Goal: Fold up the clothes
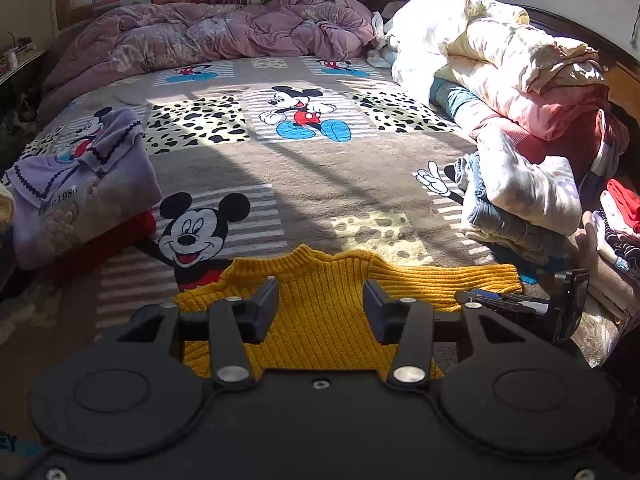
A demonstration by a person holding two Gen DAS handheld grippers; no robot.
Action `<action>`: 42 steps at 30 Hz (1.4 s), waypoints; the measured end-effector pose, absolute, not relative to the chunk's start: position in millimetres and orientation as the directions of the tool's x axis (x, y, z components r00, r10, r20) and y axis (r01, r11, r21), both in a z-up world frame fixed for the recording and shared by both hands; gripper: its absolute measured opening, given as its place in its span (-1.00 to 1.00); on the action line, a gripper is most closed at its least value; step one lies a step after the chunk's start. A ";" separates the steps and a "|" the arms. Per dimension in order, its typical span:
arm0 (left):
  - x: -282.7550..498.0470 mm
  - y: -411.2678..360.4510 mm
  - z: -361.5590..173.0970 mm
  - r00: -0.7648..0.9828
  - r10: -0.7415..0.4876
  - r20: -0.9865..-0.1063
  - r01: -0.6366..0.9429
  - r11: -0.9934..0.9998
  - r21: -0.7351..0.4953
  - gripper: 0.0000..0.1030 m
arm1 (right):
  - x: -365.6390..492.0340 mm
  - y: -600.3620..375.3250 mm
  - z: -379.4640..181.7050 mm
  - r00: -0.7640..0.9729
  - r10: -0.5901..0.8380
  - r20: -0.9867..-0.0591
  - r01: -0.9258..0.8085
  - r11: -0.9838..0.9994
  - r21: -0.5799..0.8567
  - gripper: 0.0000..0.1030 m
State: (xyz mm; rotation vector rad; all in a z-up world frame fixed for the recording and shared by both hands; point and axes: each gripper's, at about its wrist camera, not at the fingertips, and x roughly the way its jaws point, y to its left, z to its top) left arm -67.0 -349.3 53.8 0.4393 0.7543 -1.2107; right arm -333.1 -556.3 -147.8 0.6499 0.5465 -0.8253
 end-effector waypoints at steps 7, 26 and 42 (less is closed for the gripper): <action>-20.3 -342.0 -5.1 0.194 -0.561 -0.805 0.943 0.331 -0.004 -0.11 | -285.5 -550.4 -123.4 0.594 -0.493 -0.636 0.760 0.603 0.243 -0.33; 116.2 -295.7 -89.3 0.232 -0.527 -0.818 0.886 0.462 -0.047 -0.57 | -185.3 -577.6 -147.6 0.652 -0.376 -0.658 0.690 0.654 0.311 -0.38; 180.2 -176.9 -99.3 0.312 -0.391 -0.866 0.667 0.739 -0.093 -0.25 | -207.3 -451.0 -113.0 0.759 -0.273 -0.592 0.518 0.803 0.294 -0.33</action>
